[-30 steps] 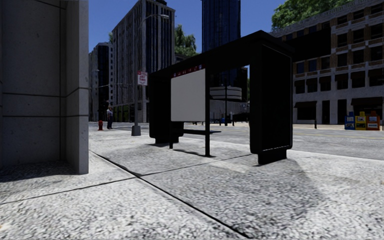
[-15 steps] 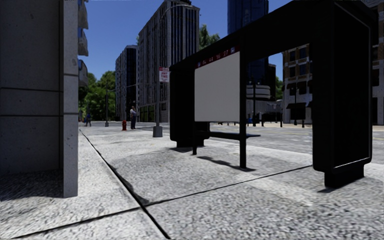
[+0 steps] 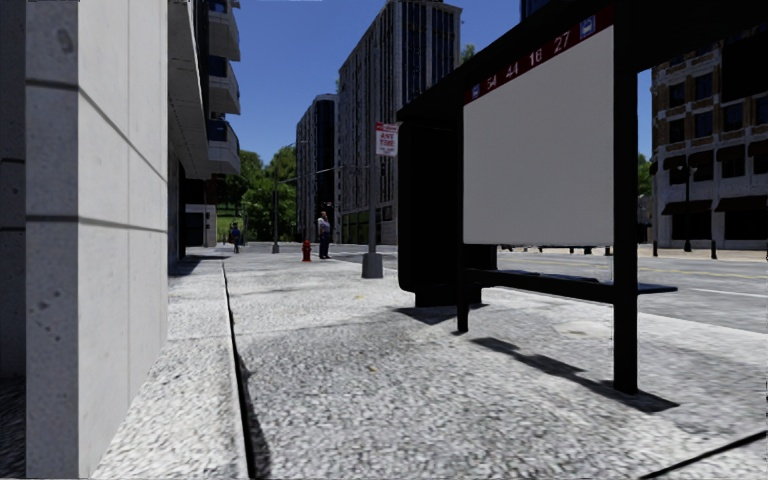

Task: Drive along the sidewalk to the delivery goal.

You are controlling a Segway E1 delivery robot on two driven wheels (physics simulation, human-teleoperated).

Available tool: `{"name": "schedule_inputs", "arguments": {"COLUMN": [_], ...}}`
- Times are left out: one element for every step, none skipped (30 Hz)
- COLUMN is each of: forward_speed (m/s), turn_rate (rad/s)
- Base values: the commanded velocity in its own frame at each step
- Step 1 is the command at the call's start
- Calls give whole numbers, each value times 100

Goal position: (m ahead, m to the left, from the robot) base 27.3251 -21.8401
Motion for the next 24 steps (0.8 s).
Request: {"name": "schedule_inputs", "arguments": {"forward_speed": [200, 200, 200, 200, 200, 200, 200, 200, 200, 200, 200, 200, 200, 200, 200, 200, 200, 200, 200, 200, 200, 200, 200, 200], "turn_rate": [48, 48, 48, 48, 48, 48, 48, 48, 48, 48, 48, 48, 48, 48, 48, 48, 48, 48, 48, 48, 47, 47, 44, 43]}}
